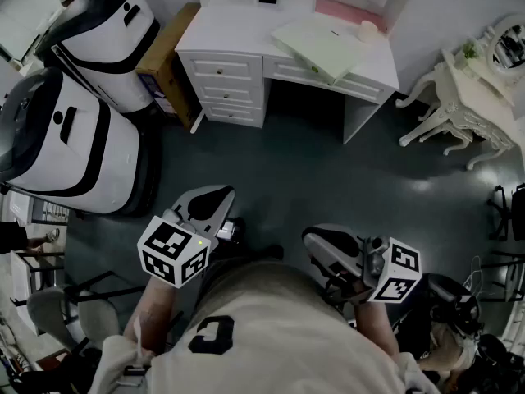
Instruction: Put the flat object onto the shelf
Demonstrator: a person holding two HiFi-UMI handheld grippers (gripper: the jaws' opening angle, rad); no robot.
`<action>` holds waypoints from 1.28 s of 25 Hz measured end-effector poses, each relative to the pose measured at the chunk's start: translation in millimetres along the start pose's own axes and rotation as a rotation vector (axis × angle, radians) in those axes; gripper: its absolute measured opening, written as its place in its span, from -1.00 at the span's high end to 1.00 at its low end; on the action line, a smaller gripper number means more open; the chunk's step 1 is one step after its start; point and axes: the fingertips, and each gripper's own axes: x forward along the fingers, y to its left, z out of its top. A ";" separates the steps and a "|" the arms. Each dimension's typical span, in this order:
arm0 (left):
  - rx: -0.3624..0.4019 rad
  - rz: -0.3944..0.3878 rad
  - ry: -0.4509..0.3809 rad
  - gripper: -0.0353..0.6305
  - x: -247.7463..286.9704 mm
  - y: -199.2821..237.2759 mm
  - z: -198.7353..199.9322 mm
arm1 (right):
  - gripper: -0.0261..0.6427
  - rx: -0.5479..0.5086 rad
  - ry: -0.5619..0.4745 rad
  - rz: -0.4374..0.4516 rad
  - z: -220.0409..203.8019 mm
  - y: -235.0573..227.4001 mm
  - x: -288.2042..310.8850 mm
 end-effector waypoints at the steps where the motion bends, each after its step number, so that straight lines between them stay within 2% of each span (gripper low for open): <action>1: 0.002 0.008 -0.003 0.85 0.9 2.8 0.8 | 0.85 -0.015 0.004 0.001 2.6 -0.9 -0.5; 5: 0.021 0.033 -0.026 0.85 5.5 8.1 8.2 | 0.85 -0.049 0.015 0.000 7.6 -4.0 -1.9; 11: 0.009 0.027 -0.029 0.85 9.5 5.8 7.4 | 0.85 -0.037 0.017 -0.019 3.9 -13.1 4.3; 15: 0.007 -0.008 -0.010 0.85 13.0 9.2 0.2 | 0.85 0.006 0.021 -0.020 -4.1 -22.1 18.9; 18: 0.014 -0.042 0.002 0.85 23.7 15.6 -1.0 | 0.85 0.014 0.039 -0.068 -5.7 -33.6 29.8; 25: 0.024 -0.129 -0.014 0.85 51.9 46.6 23.7 | 0.85 0.053 -0.019 -0.137 23.8 -63.7 58.9; 32: 0.035 -0.170 -0.017 0.85 69.0 90.0 41.4 | 0.85 0.093 -0.052 -0.167 42.8 -87.4 98.2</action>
